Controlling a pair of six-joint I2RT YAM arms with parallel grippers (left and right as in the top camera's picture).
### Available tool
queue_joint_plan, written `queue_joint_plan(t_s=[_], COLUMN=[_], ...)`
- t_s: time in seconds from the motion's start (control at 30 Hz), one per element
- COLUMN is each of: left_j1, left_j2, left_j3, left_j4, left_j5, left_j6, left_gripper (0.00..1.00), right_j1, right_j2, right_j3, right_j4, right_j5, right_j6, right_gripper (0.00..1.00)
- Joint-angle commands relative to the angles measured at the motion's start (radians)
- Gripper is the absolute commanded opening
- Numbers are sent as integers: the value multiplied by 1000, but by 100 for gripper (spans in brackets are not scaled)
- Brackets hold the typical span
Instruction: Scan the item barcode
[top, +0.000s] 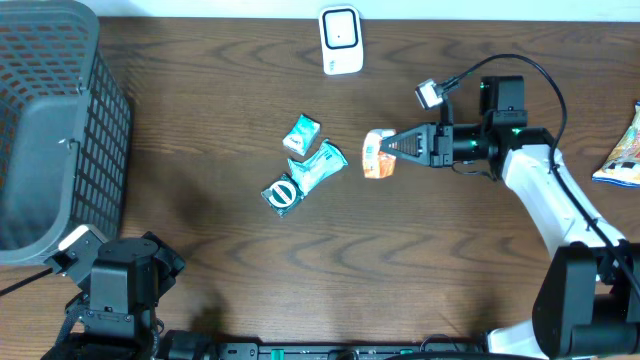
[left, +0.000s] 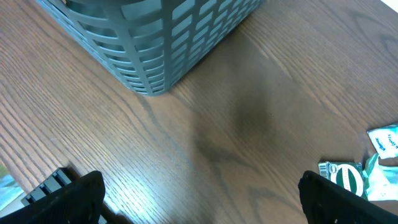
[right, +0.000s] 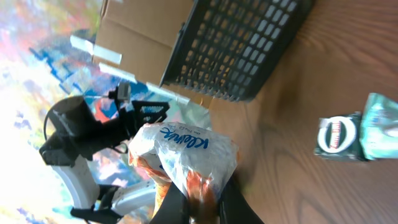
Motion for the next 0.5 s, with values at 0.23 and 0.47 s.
queue_joint_plan(t_s=[0.23, 0.47], left_j1=[7, 7], left_j2=[-1, -1], left_j3=[0, 0], left_j4=[-3, -3], left_j5=[-17, -17], left_j6=[-13, -13], left_gripper=[98, 98], right_j1=[89, 101], right_j2=[-16, -16], right_j3=[13, 12], right_j4=[77, 78], right_j5=[-28, -28], right_j6=[63, 64], right_gripper=[1, 1])
